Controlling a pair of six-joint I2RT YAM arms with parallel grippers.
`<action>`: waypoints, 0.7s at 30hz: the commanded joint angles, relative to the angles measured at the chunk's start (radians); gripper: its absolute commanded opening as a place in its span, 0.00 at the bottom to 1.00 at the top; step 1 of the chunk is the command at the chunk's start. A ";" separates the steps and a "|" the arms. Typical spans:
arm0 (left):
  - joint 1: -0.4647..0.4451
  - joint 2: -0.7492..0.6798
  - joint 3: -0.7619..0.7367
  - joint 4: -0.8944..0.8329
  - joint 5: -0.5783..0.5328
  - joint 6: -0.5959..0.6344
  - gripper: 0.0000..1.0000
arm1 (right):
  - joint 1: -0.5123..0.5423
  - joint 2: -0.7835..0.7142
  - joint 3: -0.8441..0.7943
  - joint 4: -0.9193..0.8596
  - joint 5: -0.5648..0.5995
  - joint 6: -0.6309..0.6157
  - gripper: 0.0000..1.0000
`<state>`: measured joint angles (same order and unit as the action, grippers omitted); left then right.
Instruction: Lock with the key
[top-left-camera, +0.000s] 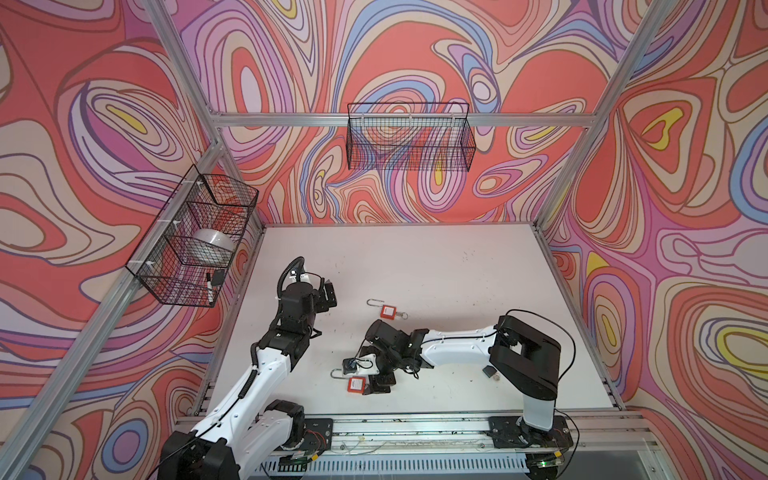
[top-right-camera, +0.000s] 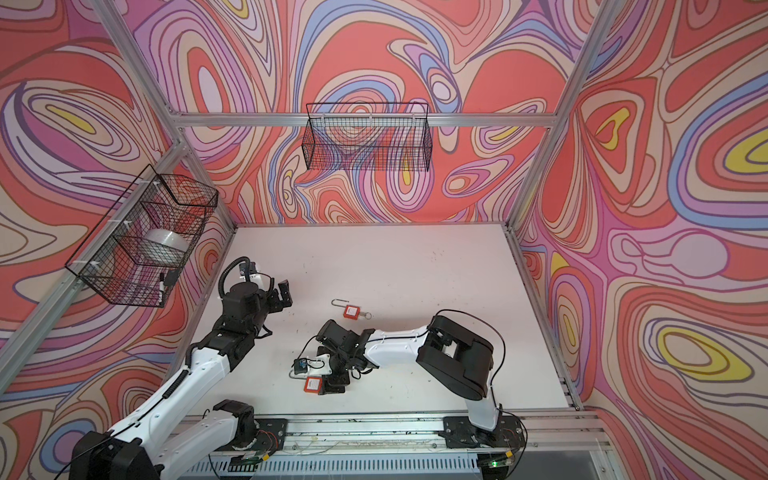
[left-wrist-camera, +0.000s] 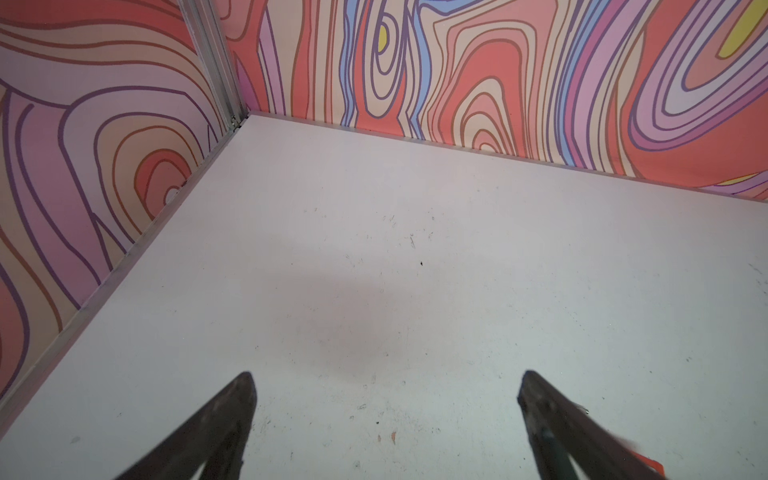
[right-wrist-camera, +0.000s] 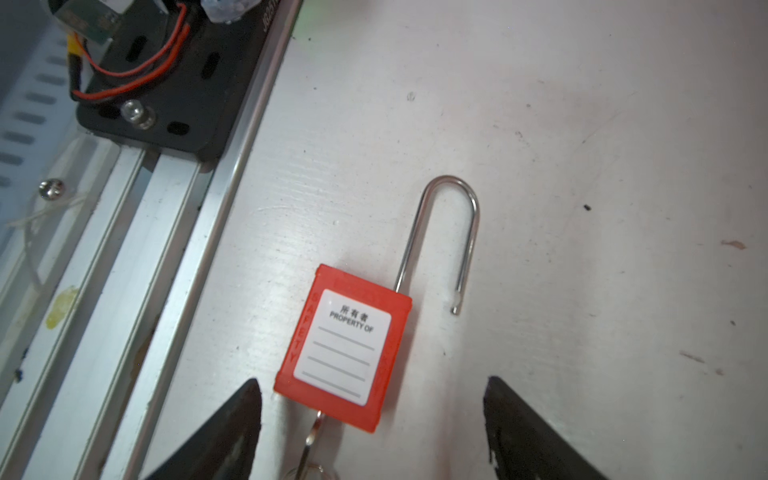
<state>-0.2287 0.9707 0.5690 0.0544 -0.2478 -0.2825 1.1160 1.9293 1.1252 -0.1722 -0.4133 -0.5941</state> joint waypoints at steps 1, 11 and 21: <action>-0.003 -0.013 0.024 -0.033 0.014 -0.032 0.99 | 0.005 0.034 0.029 -0.041 -0.032 -0.017 0.86; -0.003 -0.021 0.029 -0.047 0.016 -0.050 1.00 | 0.005 0.093 0.090 -0.076 -0.032 -0.004 0.79; -0.002 -0.030 0.044 -0.069 0.015 -0.048 1.00 | 0.005 0.135 0.138 -0.115 -0.021 0.014 0.69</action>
<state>-0.2287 0.9569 0.5831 0.0181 -0.2348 -0.3183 1.1160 2.0354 1.2484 -0.2379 -0.4370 -0.5919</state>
